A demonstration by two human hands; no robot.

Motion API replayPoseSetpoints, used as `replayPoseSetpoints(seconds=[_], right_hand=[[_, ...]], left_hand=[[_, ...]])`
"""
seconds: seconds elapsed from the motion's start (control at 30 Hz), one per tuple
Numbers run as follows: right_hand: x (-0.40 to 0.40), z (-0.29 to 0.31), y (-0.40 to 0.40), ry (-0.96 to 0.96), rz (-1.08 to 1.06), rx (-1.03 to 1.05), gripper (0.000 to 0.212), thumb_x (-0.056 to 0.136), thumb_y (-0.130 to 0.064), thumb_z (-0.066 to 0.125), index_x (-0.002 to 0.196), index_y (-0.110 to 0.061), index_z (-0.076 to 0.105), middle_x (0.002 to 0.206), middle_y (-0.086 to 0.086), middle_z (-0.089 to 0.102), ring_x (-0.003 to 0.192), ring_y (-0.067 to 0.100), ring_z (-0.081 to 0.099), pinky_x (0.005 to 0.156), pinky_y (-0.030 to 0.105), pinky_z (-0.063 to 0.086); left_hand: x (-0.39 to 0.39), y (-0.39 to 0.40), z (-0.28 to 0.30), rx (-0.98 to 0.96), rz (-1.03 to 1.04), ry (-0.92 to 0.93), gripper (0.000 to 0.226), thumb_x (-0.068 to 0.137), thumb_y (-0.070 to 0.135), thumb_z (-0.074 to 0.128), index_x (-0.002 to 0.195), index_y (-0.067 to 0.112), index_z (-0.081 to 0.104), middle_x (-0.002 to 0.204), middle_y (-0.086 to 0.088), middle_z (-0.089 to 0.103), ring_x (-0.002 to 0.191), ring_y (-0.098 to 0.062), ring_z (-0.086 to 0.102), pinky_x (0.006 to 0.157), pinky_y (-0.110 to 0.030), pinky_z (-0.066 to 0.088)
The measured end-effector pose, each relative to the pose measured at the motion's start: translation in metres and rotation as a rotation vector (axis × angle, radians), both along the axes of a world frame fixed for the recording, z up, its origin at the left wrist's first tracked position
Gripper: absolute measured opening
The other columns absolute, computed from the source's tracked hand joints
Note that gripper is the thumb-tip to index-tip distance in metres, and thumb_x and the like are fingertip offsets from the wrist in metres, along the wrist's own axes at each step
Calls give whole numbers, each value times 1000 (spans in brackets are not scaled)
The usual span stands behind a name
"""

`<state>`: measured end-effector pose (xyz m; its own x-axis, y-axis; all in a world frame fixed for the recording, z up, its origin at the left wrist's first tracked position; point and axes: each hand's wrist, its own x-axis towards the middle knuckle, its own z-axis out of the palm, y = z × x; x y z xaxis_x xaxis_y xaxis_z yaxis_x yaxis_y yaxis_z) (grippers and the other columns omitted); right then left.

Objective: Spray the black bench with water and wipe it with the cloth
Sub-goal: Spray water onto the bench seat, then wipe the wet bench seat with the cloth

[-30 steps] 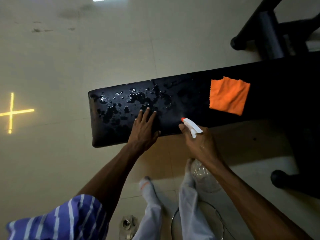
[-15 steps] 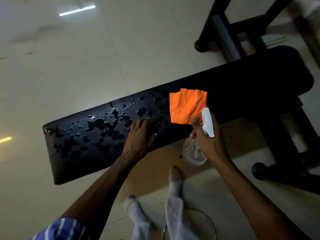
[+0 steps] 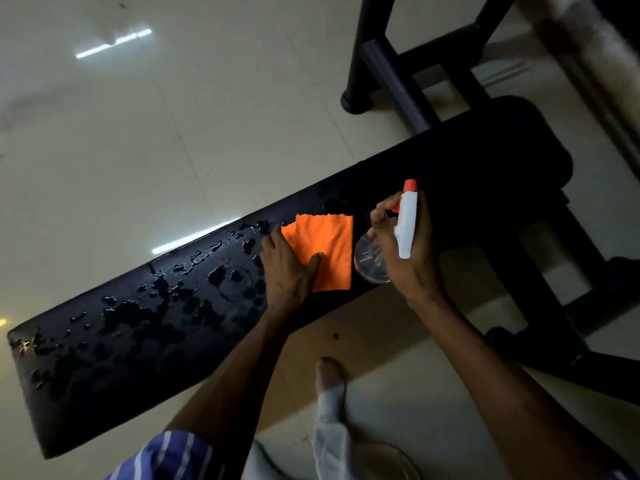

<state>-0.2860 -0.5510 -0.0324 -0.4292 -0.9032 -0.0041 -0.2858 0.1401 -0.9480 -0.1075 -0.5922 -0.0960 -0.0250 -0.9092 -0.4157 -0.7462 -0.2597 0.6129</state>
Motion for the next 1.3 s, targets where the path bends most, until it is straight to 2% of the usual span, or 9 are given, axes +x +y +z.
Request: replayPoseSetpoints(seconds=[0.33,0.43,0.57,0.7,0.9,1.0,1.07,1.2,1.3], right_hand=[[-10,-21,-32,85,35,47,37,98,-27,74,118,-4,54,106,0,59,98,28,68,88,35,61],[-7,-25,-35,79,37,44,38,97,-25,76,119,-2,54,109,9,60,99,26,67,87,18,57],[-4,-27,-31,56,57,53,42,95,-28,79,117,-2,55,115,17,62,106,28,67,93,32,59],[-9,-30,-18,113,45,57,54,91,-30,84,128,-4,55,124,13,62,114,23,63,100,33,56],[-8,-39,12,28,1,172,109,80,-38,92,164,-18,26,159,2,46,140,6,49,107,8,45],[7,-44,43,-2,-158,285,97,80,-44,91,157,-24,34,153,-3,48,137,11,49,97,8,45],[27,-47,61,-96,-208,406,73,83,-49,87,141,-27,48,140,-2,57,128,17,57,93,16,46],[63,-38,73,-598,65,675,66,80,-75,76,120,-22,77,123,1,79,117,19,74,98,32,58],[77,-31,71,-927,71,575,31,89,-45,77,110,-22,82,111,0,83,103,13,78,81,27,62]], left_hand=[[-6,-18,-11,242,25,115,24,85,22,79,99,8,66,93,-8,69,79,-19,61,61,-27,45],[12,-18,-7,305,108,277,16,88,19,79,93,14,64,93,-9,70,82,-21,63,68,-30,51],[35,-9,4,355,312,439,32,89,9,76,119,6,63,119,-18,71,108,-38,70,96,-51,58],[54,0,11,411,394,563,28,90,9,76,115,13,65,111,-10,75,104,-35,73,85,-41,63],[64,20,17,482,468,671,43,89,10,78,130,11,62,126,-17,72,113,-38,71,100,-59,56],[68,29,25,499,478,754,39,92,12,73,130,12,63,120,-13,74,103,-29,75,77,-40,64],[71,33,33,538,480,823,30,96,17,69,126,15,66,118,-9,75,97,-23,76,69,-34,63],[82,41,48,651,422,911,27,98,28,65,124,23,66,121,-5,76,108,-30,75,89,-49,62],[94,44,50,597,381,894,18,100,21,64,117,17,66,106,-7,76,92,-22,76,74,-40,63]])
